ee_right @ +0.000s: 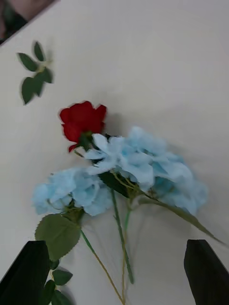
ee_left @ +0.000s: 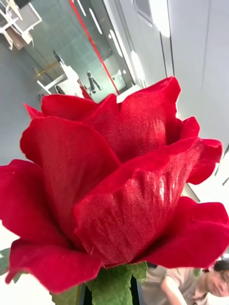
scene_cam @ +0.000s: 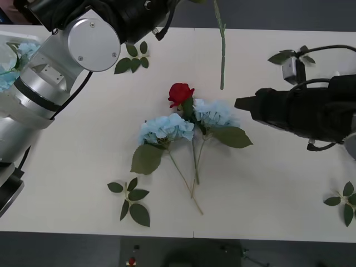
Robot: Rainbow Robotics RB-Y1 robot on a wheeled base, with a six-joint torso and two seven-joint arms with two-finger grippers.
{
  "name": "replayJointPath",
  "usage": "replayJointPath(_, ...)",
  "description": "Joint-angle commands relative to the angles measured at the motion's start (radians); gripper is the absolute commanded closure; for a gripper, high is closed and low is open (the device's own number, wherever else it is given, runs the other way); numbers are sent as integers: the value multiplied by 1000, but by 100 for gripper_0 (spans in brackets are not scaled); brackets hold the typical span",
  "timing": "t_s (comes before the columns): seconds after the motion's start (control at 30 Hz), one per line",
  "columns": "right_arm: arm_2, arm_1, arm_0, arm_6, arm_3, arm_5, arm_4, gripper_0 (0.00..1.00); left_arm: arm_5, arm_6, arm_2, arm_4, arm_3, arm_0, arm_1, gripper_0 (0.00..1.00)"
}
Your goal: Put the red flowers into the right box and the blue flowers into the left box
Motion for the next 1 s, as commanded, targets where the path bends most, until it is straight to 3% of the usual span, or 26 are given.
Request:
replayJointPath(0.03,-47,-44,54,69,-63,-154,38,18,-12,14,4,1,0,-28,2,100)
replayJointPath(0.3,-49,3,86,115,-35,-435,152,18,-12,6,4,1,-2,-28,4,100)
replayJointPath(0.8,9,240,10,368,11,-481,159,18,-28,-20,7,-29,1,-28,5,100)
replayJointPath(0.93,9,313,-21,431,60,-475,159,34,-26,-21,7,-30,1,-28,4,100)
replayJointPath(1.0,11,348,-40,471,88,-475,159,37,-28,-21,7,-32,1,-28,4,100)
